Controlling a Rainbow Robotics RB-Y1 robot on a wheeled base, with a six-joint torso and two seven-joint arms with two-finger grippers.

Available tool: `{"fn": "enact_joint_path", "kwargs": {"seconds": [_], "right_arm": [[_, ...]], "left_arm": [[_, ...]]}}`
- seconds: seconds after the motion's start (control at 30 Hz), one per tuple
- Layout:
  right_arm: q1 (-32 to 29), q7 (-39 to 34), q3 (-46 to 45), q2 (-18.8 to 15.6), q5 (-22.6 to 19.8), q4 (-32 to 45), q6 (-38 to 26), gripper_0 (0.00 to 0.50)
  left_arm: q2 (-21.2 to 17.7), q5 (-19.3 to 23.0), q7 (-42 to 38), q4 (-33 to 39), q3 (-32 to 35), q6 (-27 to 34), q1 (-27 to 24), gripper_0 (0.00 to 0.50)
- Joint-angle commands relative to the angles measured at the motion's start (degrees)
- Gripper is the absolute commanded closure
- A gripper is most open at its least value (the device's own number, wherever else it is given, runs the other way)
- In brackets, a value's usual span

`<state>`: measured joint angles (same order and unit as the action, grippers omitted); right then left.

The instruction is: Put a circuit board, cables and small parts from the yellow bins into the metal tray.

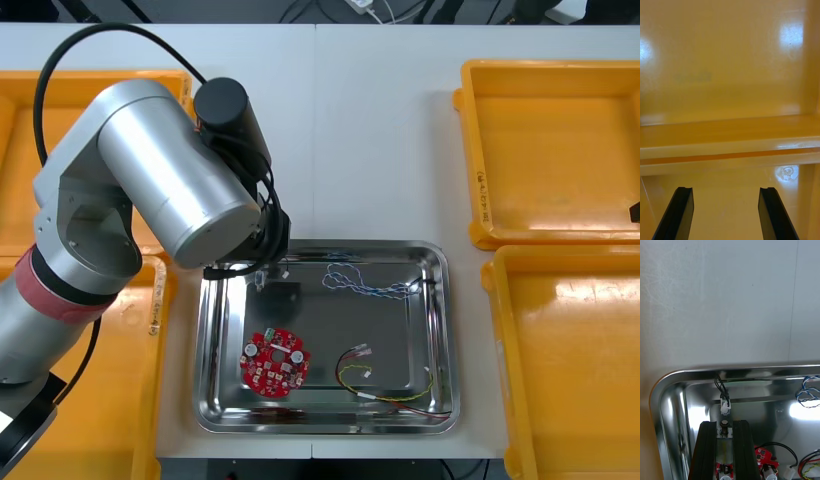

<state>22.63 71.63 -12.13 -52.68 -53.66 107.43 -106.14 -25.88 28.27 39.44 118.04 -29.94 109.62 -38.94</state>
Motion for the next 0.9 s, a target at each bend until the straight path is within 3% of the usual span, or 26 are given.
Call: {"fn": "enact_joint_path", "kwargs": {"seconds": [0.03, 0.53, 0.9], "right_arm": [[-0.6, -2.6, -2.1, -2.4, -1.0, 0.5, -0.1, 0.0], [-0.6, -2.9, -2.1, -2.2, -1.4, 0.5, -0.5, 0.0], [-0.6, -2.9, -2.1, -2.2, -1.4, 0.5, -0.5, 0.0]], "left_arm": [[1.6, -2.1, -0.1, 1.8, -3.1, -0.5, 2.1, 0.5], [1.6, -4.2, -2.3, -3.0, -7.1, -9.7, 4.1, 0.5], [1.6, -5.0, -3.3, -4.2, -9.3, -11.4, 4.3, 0.5]]}}
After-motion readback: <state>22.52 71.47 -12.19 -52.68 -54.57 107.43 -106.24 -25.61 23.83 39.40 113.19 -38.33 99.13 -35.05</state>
